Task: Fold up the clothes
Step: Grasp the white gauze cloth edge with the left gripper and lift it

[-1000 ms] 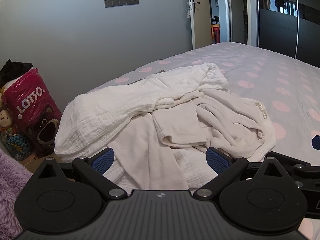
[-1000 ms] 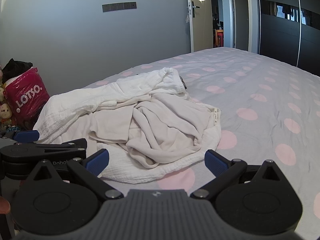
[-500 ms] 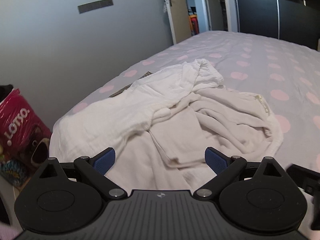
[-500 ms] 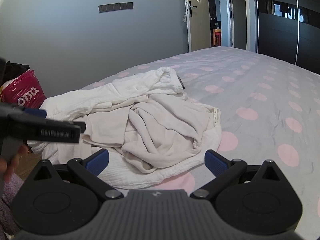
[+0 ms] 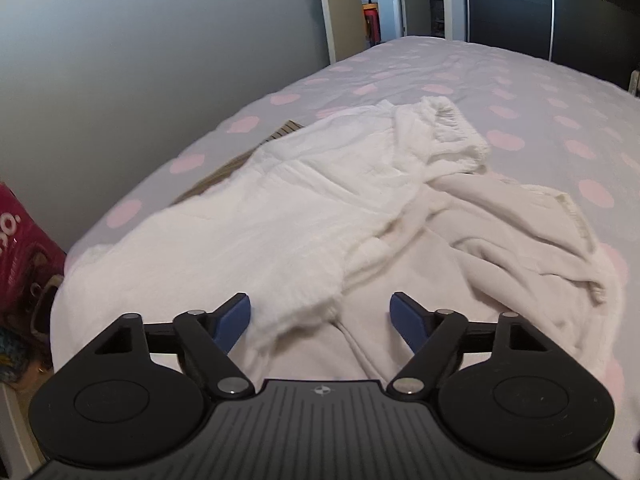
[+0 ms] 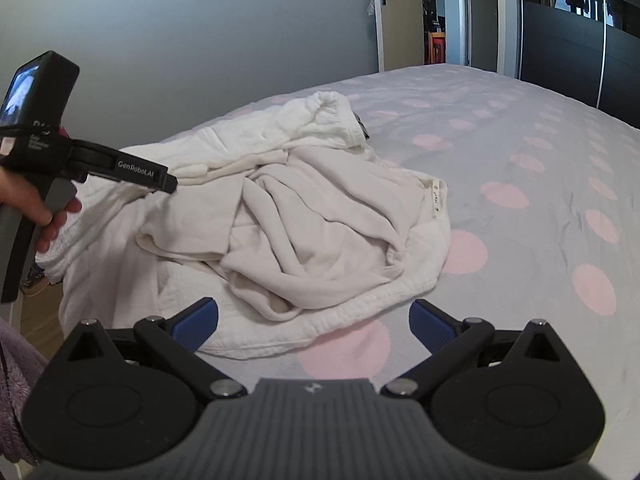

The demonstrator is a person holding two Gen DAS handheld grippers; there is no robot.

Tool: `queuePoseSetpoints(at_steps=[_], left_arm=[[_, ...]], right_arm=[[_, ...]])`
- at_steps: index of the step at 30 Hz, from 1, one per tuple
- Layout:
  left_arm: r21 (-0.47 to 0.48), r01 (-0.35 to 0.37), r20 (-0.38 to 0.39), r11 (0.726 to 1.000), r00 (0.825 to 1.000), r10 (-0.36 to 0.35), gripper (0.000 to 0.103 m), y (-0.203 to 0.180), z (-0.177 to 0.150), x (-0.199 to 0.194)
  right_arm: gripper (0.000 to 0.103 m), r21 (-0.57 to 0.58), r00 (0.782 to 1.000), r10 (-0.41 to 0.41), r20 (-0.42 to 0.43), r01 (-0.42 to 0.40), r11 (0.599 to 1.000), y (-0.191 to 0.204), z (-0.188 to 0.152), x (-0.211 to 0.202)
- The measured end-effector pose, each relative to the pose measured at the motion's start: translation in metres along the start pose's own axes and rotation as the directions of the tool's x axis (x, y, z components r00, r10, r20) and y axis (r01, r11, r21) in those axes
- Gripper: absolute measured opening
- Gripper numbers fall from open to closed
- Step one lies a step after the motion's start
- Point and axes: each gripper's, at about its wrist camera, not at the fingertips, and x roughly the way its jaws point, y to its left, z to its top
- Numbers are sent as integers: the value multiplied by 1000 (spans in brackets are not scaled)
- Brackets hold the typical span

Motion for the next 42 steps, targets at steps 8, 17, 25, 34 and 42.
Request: queuePoseSetpoints(at_steps=[8,17,25,34,42], left_arm=[[30,13,24,999,1000,-14,27,15,9,6],[57,-3,202,998,979,-9,9,15,23,-26],[113,269,346,956,892,-292,8,-22,49,-106],[291,585,249,757,718,-650,8,-98,41,-176],[417,745,0,521,574,-819,8,-141,-1,-193]], right_arm=[[102,9,1000,0,-13,0,1000,-5,1,13],[102,-20,1000,0,9,0,1000,1,6,7],[102,-30,997,-43,62,45,999,-2,17,-16],[102,-17,977,-196,87,199,980,-29,22,-71],[102,103,944,-328,-29,329,939,-79,-7,-112]])
